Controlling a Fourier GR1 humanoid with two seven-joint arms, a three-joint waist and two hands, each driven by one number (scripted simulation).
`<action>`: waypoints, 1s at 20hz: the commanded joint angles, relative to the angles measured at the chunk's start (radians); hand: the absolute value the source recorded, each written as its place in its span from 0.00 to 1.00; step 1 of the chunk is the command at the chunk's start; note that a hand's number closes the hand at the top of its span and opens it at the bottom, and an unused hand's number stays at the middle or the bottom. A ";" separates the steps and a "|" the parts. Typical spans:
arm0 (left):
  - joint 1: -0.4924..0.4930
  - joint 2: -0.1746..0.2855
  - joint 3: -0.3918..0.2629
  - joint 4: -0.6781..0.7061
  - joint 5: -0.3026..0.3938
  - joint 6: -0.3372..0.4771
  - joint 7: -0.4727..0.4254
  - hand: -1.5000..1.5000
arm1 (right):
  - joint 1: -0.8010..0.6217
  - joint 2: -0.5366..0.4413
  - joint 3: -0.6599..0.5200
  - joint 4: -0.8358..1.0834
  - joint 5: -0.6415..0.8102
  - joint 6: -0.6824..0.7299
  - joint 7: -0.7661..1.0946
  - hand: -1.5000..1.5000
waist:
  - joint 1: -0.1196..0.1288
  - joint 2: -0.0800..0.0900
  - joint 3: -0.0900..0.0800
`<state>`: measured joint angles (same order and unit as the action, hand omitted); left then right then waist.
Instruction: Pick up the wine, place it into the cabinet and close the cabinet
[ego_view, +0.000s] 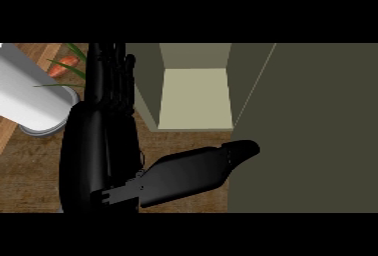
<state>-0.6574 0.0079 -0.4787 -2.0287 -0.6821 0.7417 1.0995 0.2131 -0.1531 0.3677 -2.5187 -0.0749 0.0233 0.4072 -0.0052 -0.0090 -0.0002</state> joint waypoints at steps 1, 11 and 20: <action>-0.008 0.010 0.066 -0.034 -0.013 -0.079 0.069 0.00 | 0.015 -0.037 -0.043 -0.232 -0.061 -0.010 0.129 0.00 | 0.001 0.003 0.000; 0.164 0.101 0.131 -0.187 0.005 -0.159 0.047 0.00 | -0.005 -0.007 0.051 -0.220 0.024 -0.063 0.129 0.00 | -0.001 0.002 -0.001; 0.341 0.142 0.197 -0.282 0.096 -0.177 -0.009 0.00 | -0.051 -0.042 0.005 -0.222 -0.003 -0.071 0.165 0.00 | 0.004 0.006 -0.002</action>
<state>-0.3912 0.1222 -0.3173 -2.2608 -0.6401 0.5980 1.0718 0.1681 -0.1768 0.3925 -2.5214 -0.0589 -0.0225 0.4387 -0.0073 -0.0059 -0.0008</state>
